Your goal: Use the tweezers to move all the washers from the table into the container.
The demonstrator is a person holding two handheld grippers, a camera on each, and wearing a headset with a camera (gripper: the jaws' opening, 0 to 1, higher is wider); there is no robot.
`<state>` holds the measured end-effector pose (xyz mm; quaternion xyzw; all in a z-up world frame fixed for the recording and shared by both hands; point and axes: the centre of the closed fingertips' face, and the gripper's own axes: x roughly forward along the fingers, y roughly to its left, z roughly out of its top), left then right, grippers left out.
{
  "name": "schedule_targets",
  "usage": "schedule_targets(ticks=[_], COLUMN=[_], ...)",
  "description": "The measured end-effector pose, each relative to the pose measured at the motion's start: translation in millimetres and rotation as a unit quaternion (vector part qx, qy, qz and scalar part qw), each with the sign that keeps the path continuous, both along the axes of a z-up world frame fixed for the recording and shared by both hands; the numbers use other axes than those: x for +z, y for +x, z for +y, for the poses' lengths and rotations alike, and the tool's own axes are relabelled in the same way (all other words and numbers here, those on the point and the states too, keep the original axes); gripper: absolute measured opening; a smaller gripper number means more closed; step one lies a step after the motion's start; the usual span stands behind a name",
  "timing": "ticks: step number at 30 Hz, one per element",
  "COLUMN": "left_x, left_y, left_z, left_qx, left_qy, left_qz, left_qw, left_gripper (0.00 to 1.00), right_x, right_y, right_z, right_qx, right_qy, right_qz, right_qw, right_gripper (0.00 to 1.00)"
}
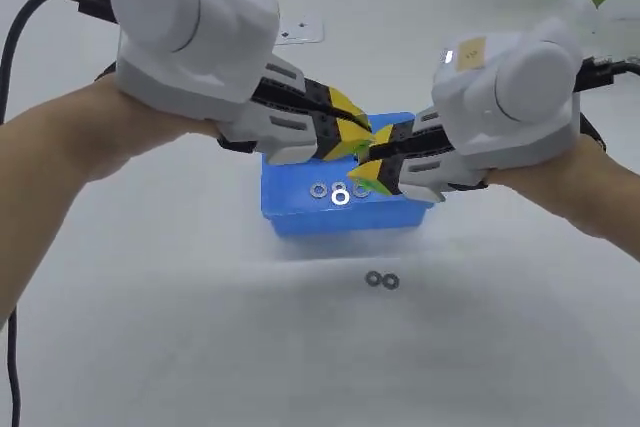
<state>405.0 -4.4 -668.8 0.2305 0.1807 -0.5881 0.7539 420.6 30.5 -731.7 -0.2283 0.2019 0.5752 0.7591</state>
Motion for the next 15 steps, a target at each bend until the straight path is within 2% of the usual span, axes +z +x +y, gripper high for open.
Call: schedule_targets(ticks=[10, 15], left_x=[18.8, 19.9], left_y=[-16.7, -27.3], left_z=[2.7, 1.6], left_qx=[-0.004, -0.006], left_qy=[-0.004, -0.007], left_qz=[-0.02, -0.018], left_qw=[0.9998, 0.9998], left_gripper=[0.06, 0.06], right_x=[21.6, 22.7], right_y=[-18.7, -29.2], right_z=[5.5, 3.6], right_qx=[0.011, 0.017], right_qy=[0.007, 0.003], right_qz=[-0.018, -0.019], right_qw=[0.9998, 0.9997], right_gripper=[0.11, 0.11])
